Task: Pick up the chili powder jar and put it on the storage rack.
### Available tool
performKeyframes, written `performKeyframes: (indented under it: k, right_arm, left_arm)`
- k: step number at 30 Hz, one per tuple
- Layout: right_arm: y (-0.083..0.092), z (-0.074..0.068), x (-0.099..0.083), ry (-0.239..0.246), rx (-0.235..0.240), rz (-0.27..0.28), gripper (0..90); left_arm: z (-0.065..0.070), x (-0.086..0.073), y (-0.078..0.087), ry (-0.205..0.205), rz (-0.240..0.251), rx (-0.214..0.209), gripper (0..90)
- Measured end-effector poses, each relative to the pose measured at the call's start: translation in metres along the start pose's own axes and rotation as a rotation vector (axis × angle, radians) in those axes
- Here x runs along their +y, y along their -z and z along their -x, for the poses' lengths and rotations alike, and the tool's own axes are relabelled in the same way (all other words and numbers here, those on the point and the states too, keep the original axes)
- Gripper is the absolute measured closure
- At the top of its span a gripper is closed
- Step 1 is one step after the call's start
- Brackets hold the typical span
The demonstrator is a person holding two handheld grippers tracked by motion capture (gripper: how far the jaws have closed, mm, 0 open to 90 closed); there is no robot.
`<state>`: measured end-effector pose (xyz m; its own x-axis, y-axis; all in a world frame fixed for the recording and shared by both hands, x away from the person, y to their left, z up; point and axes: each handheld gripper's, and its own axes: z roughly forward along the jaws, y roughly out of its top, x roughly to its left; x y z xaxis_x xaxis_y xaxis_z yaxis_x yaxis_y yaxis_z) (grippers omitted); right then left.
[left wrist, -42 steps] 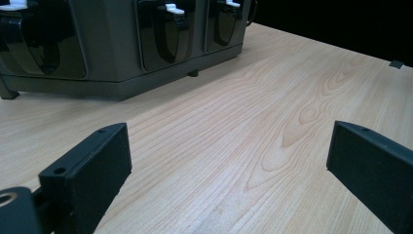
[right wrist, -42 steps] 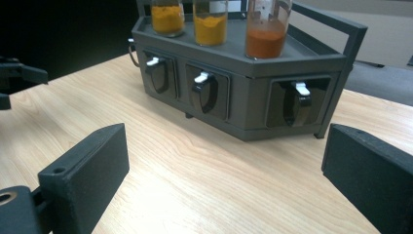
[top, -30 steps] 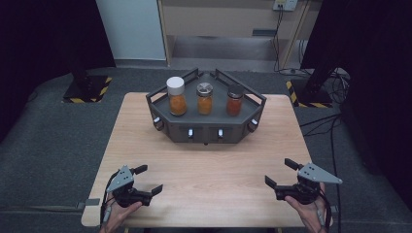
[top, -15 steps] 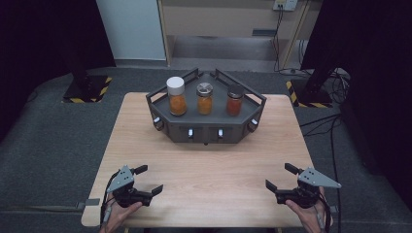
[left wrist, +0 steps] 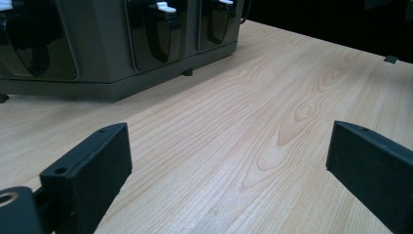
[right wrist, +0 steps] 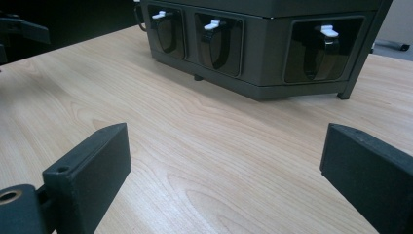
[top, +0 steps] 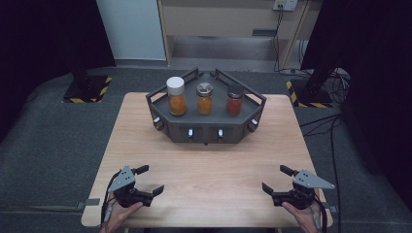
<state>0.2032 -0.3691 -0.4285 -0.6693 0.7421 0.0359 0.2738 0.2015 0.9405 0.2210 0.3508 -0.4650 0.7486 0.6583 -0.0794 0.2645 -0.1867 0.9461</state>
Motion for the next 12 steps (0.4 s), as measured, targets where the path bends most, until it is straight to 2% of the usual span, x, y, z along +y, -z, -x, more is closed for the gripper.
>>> performKeyframes:
  k: [12]
  right_arm:
    - [-0.0012,0.0009,-0.0003,-0.003,-0.001,-0.006,4.7]
  left_arm:
    - [-0.0002,0.0001,-0.0003,-0.001,0.000,-0.001,1.9]
